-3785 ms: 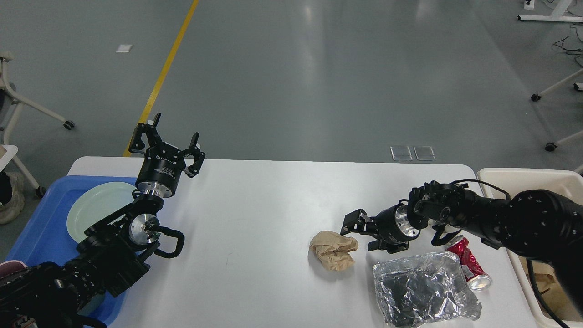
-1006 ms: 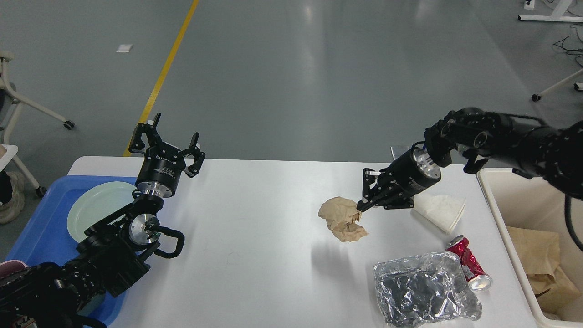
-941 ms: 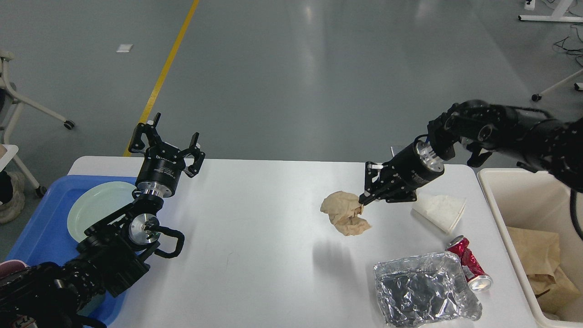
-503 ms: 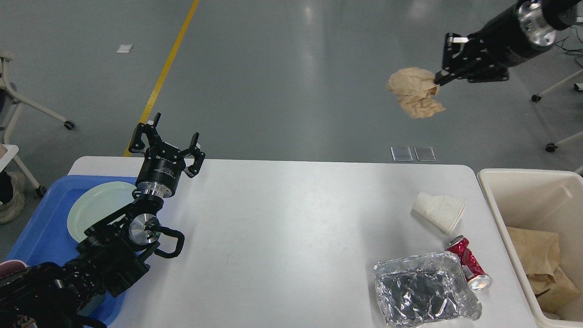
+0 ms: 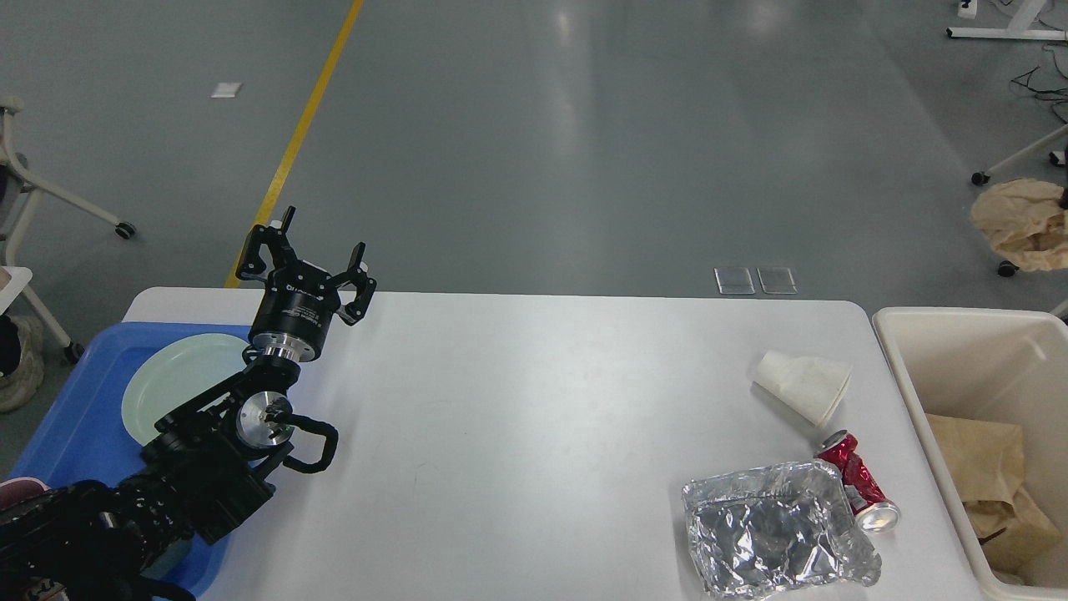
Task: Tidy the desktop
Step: 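Carry the paper ball over the white bin and release it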
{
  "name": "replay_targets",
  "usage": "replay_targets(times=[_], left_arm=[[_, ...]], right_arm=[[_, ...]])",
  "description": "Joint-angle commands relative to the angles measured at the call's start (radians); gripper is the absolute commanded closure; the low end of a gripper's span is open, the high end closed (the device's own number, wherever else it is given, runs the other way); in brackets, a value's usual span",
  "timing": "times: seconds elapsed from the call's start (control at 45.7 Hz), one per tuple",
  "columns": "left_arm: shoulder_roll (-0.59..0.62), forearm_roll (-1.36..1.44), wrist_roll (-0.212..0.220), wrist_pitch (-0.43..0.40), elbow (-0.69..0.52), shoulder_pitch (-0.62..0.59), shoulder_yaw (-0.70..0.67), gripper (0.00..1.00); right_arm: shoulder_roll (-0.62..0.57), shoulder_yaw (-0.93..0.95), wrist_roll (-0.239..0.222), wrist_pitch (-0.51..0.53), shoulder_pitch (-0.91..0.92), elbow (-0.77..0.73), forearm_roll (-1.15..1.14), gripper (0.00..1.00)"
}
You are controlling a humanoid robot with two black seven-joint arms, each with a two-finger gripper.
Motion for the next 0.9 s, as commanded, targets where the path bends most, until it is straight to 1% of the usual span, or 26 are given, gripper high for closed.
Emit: replay_targets(times=[0.0, 0.088, 0.153, 0.219, 0.306, 0.416, 0.525, 0.547, 0.591, 0.635, 0.678, 0.744, 0.788, 0.875], left_arm=[[0.0, 0.0, -0.001, 0.0, 0.0, 0.0, 0.0, 0.03], [0.0, 0.0, 0.0, 0.0, 0.0, 0.0, 0.0, 0.03], [0.0, 0.0, 0.0, 0.0, 0.0, 0.0, 0.0, 0.03], [0.0, 0.0, 0.0, 0.0, 0.0, 0.0, 0.0, 0.03], [0.0, 0.0, 0.0, 0.0, 0.0, 0.0, 0.0, 0.03], [0.0, 0.0, 0.0, 0.0, 0.0, 0.0, 0.0, 0.03], [0.0, 0.0, 0.0, 0.0, 0.0, 0.0, 0.0, 0.03], [0.0, 0.0, -0.001, 0.0, 0.0, 0.0, 0.0, 0.03], [0.0, 0.0, -0.001, 0.0, 0.0, 0.0, -0.001, 0.03], [0.0, 0.0, 0.0, 0.0, 0.0, 0.0, 0.0, 0.03], [0.0, 0.0, 0.0, 0.0, 0.0, 0.0, -0.001, 0.03], [0.0, 0.0, 0.0, 0.0, 0.0, 0.0, 0.0, 0.03], [0.0, 0.0, 0.0, 0.0, 0.0, 0.0, -0.001, 0.03], [0.0, 0.0, -0.001, 0.0, 0.0, 0.0, 0.0, 0.03]], right_arm=[[-0.044, 0.015, 0.001, -0.254, -0.155, -0.016, 0.021, 1.0], [-0.046, 0.053, 0.001, -0.425, -0.273, -0.033, 0.025, 1.0], [-0.046, 0.104, 0.001, -0.515, -0.37, -0.05, 0.027, 1.0], [-0.044, 0.168, 0.001, -0.583, -0.48, -0.081, 0.027, 1.0], [-0.035, 0.294, 0.001, -0.615, -0.628, -0.159, 0.028, 1.0], [-0.015, 0.417, 0.003, -0.62, -0.755, -0.228, 0.027, 1.0], [0.006, 0.486, 0.003, -0.621, -0.818, -0.249, 0.028, 1.0], [0.009, 0.493, 0.003, -0.621, -0.821, -0.249, 0.028, 0.99], [0.016, 0.504, 0.004, -0.621, -0.829, -0.249, 0.028, 0.77], [0.022, 0.509, 0.004, -0.621, -0.835, -0.249, 0.028, 0.62], [0.032, 0.509, 0.004, -0.621, -0.84, -0.249, 0.028, 0.55], [0.045, 0.509, 0.003, -0.621, -0.852, -0.249, 0.028, 0.49], [0.048, 0.509, 0.004, -0.62, -0.863, -0.249, 0.028, 0.4], [0.046, 0.509, 0.007, -0.617, -0.869, -0.24, 0.028, 0.18]])
